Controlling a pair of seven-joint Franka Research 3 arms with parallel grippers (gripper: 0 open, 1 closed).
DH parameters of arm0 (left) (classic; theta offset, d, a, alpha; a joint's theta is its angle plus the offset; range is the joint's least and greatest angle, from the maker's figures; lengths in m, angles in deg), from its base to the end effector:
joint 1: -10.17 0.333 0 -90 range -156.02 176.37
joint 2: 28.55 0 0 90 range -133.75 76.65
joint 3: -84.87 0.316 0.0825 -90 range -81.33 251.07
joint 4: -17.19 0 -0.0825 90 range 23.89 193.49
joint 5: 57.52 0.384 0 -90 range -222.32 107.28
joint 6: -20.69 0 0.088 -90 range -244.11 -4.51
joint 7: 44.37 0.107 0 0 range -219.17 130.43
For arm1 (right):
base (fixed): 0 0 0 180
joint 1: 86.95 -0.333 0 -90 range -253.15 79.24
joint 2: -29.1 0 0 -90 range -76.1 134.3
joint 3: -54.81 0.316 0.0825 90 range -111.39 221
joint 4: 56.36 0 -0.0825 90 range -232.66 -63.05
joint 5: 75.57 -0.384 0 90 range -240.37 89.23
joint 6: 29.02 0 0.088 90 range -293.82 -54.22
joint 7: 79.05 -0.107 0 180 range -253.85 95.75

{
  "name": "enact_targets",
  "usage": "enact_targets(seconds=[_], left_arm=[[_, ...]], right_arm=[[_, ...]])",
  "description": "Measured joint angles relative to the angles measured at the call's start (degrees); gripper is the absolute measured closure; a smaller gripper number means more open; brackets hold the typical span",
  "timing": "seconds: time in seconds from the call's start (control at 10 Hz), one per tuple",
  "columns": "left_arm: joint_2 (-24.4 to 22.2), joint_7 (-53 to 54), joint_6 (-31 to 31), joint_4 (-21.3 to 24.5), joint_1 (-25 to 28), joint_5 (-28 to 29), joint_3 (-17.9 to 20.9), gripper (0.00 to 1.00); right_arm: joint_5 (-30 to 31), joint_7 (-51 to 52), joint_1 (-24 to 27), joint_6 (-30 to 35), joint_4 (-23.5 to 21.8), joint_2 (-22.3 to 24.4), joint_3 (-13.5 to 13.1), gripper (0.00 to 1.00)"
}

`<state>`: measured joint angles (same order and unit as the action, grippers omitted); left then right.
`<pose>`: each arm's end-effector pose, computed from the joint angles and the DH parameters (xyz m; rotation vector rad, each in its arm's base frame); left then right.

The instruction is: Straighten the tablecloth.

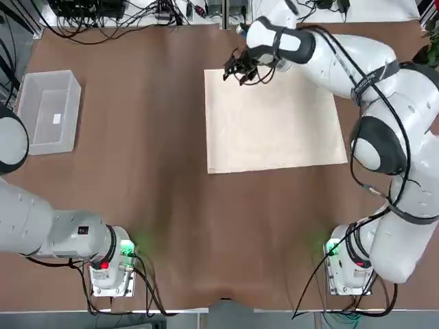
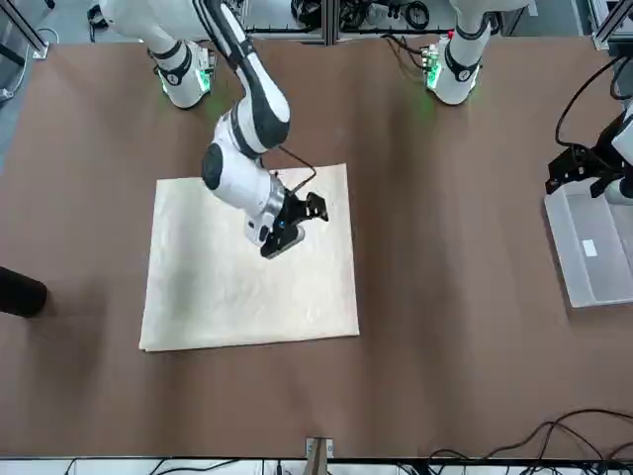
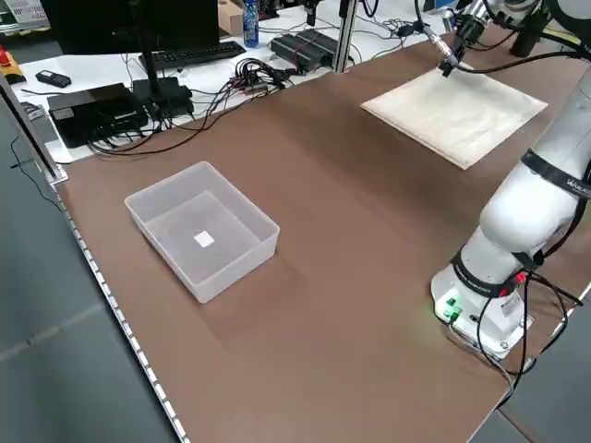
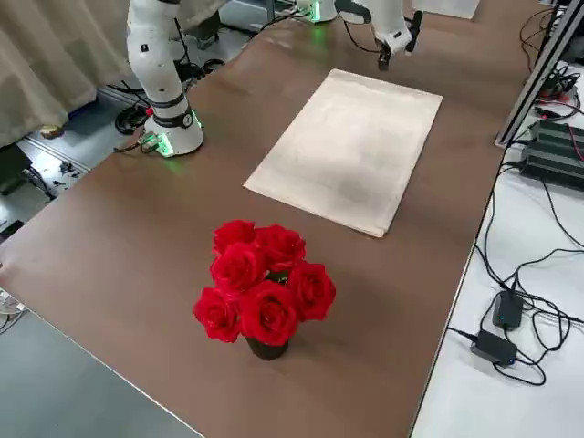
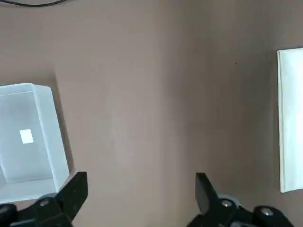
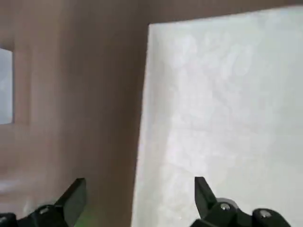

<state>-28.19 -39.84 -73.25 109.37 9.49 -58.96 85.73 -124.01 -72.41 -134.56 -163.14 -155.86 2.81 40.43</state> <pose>0.5624 -0.0008 0.6091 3.1152 -0.1161 0.0397 0.5515 0.3966 0.3404 -2.5663 -0.2300 -0.0519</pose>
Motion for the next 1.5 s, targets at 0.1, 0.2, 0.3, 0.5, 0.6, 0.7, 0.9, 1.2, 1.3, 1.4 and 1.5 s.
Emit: enact_targets(seconds=[0.1, 0.2, 0.3, 0.5, 0.6, 0.7, 0.9, 1.2, 1.3, 1.4, 1.5], left_arm=[[0.0, 0.0, 0.0, 0.0, 0.0, 0.0, 0.0, 0.0], [0.01, 0.0, 0.0, 0.0, 0.0, 0.0, 0.0, 0.0], [0.02, 0.0, 0.0, 0.0, -0.01, 0.0, -0.02, 0.0], [0.03, 0.0, 0.0, 0.01, -0.02, 0.0, -0.04, 0.0], [0.03, 0.0, 0.0, 0.01, -0.03, 0.0, -0.04, 0.0], [0.04, 0.0, 0.0, 0.02, -0.05, 0.0, -0.06, 0.0], [0.1, 0.0, 0.0, 0.02, -0.09, 0.0, -0.13, 0.0], [0.11, 0.0, 0.0, 0.05, -0.11, 0.0, -0.19, 0.0], [0.11, 0.0, 0.0, 0.05, -0.1, 0.0, -0.18, 0.0], [0.11, 0.0, 0.0, 0.06, -0.1, 0.0, -0.17, 0.0], [0.12, 0.0, -0.01, 0.07, -0.1, 0.0, -0.17, 0.0]], right_arm=[[2.56, -0.01, 0.27, 0.87, -0.26, 1.49, -2.22, 0.0], [5.04, -0.03, 0.42, 3.06, -0.5, 3.55, -4.8, 0.0], [8.99, -0.08, 0.55, 6.49, -0.71, 5.76, -7.75, 0.0], [19.45, -0.11, 0.87, 12.01, -0.61, 9.65, -14.66, 0.0], [24.39, -0.03, 1.61, 16.15, 0.08, 11.31, -17.53, 0.0], [29.47, -0.04, 3.75, 20.76, 1.68, 12.69, -18.52, 0.0], [36.39, -0.04, 10.26, 27.2, 5.76, 14.45, -17.52, 0.0], [43.12, -0.06, 26.69, 35.92, 8.83, 18.21, -7.38, 0.0], [44.4, -0.05, 31.8, 38.06, 9.01, 20.05, -4.14, 0.0], [46.59, 0.04, 35.34, 39.54, 9.05, 21.84, -1.9, 0.0], [48.58, 0.01, 38.22, 41.07, 9.06, 23.55, 0.78, 0.0]])
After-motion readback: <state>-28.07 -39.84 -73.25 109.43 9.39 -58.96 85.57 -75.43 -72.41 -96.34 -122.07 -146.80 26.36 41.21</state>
